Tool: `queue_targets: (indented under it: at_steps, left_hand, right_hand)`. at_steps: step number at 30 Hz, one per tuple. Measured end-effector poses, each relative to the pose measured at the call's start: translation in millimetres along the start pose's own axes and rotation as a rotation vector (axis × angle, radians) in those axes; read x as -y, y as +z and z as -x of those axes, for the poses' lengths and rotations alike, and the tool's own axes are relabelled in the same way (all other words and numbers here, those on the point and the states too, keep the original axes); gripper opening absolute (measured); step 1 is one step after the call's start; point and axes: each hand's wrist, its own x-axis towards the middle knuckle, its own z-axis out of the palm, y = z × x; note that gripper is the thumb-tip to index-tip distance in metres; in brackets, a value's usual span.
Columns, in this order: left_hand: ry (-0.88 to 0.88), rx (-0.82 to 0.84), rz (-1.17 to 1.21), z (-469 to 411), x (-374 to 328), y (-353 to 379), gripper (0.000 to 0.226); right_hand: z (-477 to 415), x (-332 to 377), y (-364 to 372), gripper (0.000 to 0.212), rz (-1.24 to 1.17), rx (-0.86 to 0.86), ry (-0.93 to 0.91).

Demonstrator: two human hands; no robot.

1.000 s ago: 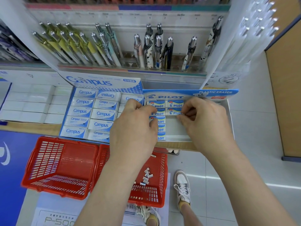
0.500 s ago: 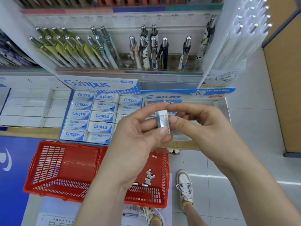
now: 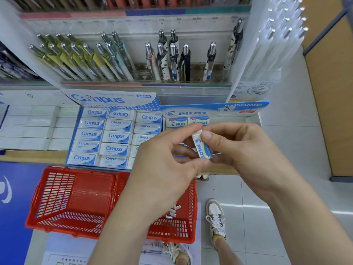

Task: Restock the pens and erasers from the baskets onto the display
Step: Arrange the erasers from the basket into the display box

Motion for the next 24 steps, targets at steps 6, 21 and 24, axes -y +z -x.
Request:
queue_targets:
  at_steps: [6, 21, 24]
  left_hand:
    - [0.110, -0.205, -0.299, -3, 9, 6, 0.043]
    - [0.098, -0.373, -0.693, -18, 46, 0, 0.029]
    - [0.101, -0.386, -0.680, -18, 46, 0, 0.027]
  right_hand:
    - [2, 3, -5, 0.024, 0.018, 0.013, 0.010]
    - [-14, -10, -4, 0.026, 0.848, -0.239, -0.172]
    - [-17, -15, -4, 0.026, 0.899, -0.292, -0.256]
